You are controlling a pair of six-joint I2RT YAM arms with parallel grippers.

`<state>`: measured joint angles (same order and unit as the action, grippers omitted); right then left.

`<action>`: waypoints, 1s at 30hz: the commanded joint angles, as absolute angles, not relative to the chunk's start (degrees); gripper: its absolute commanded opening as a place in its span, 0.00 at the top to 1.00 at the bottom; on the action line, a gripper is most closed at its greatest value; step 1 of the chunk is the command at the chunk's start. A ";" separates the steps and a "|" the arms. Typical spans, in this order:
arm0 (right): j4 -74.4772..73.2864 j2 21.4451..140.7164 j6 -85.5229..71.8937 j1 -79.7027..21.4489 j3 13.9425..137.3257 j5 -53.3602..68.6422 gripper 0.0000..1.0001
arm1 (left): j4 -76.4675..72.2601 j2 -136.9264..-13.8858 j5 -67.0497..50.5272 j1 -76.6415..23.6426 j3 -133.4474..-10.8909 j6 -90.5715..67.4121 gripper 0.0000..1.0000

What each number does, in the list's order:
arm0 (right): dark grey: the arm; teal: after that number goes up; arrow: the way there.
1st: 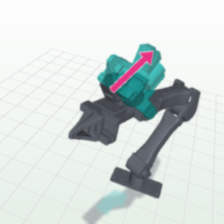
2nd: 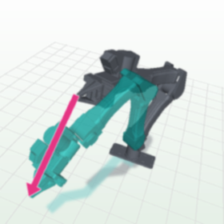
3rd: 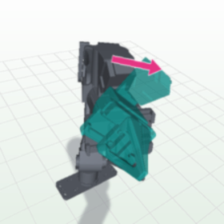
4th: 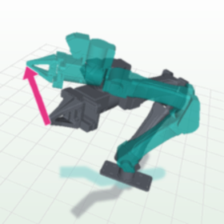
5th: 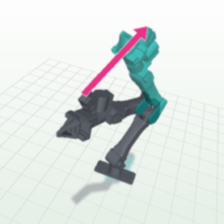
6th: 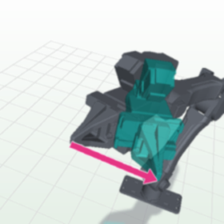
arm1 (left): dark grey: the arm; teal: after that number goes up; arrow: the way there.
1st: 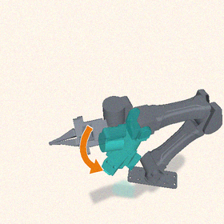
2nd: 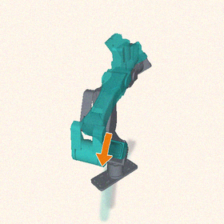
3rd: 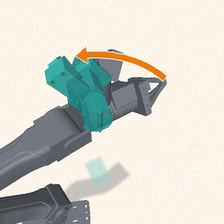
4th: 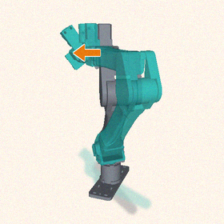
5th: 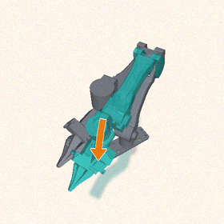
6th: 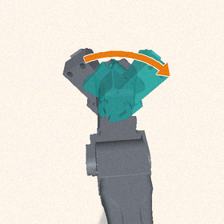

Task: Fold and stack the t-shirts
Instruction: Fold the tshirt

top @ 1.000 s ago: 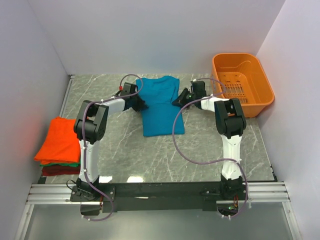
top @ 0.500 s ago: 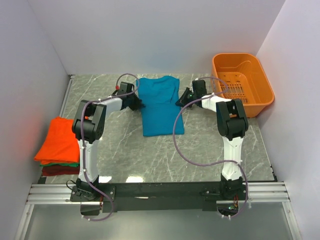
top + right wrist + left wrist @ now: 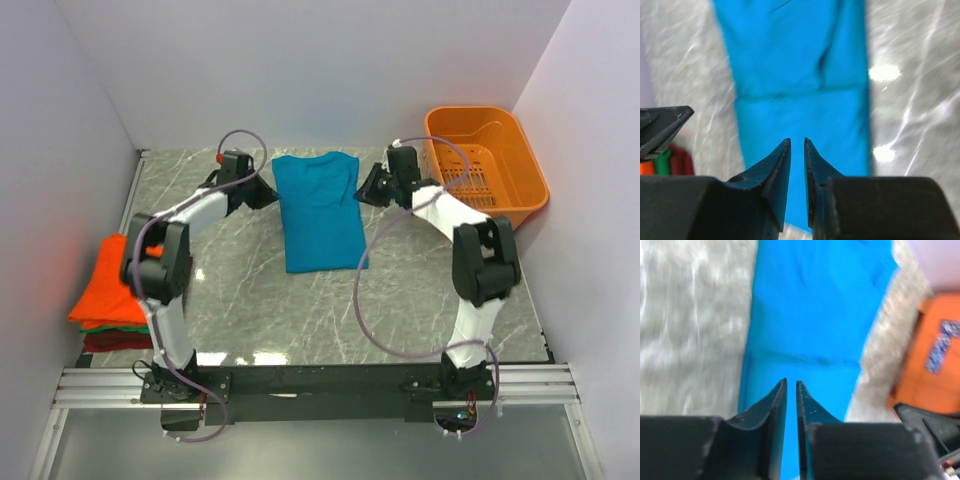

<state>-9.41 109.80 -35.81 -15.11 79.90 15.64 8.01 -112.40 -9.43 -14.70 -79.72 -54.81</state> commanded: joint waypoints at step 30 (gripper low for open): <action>-8.61 89.13 -34.10 -20.22 45.62 6.85 0.61 | 3.95 -93.96 -7.03 -26.72 -45.79 -58.54 0.81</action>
